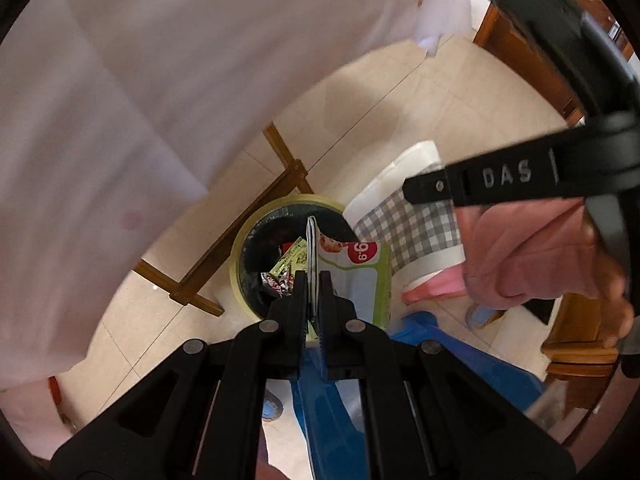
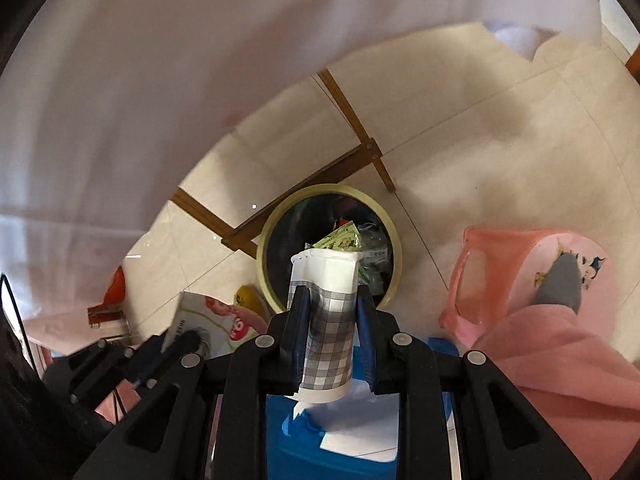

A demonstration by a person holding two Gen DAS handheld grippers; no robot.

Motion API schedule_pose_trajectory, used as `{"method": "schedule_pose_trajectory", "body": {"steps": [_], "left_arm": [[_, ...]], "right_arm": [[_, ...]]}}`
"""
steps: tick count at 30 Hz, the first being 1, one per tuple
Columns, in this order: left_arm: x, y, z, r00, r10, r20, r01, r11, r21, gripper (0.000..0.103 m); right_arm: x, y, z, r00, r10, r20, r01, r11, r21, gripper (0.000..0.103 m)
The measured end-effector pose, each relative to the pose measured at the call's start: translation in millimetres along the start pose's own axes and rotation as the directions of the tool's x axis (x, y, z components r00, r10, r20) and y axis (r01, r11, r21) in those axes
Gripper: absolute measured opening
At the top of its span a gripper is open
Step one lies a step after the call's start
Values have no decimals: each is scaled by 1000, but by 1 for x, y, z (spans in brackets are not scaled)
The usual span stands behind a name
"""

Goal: Collect trash
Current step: 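Carry bag and cup down over the bin and open both tools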

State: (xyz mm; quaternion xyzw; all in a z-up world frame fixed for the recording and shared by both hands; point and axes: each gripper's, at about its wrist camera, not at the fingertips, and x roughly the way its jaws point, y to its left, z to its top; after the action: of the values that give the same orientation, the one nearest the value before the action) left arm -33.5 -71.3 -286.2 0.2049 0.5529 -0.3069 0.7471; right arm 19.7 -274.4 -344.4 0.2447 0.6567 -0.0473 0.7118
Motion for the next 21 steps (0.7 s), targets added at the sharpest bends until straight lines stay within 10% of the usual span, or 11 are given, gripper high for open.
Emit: {"method": "schedule_pose_trajectory", "body": {"steps": [21], "left_arm": [[76,25,20,994,70,-83,-71,997,-9,3]], "right_arm": [[88,11,43,997,42,-66,-39,998,55,31]]}}
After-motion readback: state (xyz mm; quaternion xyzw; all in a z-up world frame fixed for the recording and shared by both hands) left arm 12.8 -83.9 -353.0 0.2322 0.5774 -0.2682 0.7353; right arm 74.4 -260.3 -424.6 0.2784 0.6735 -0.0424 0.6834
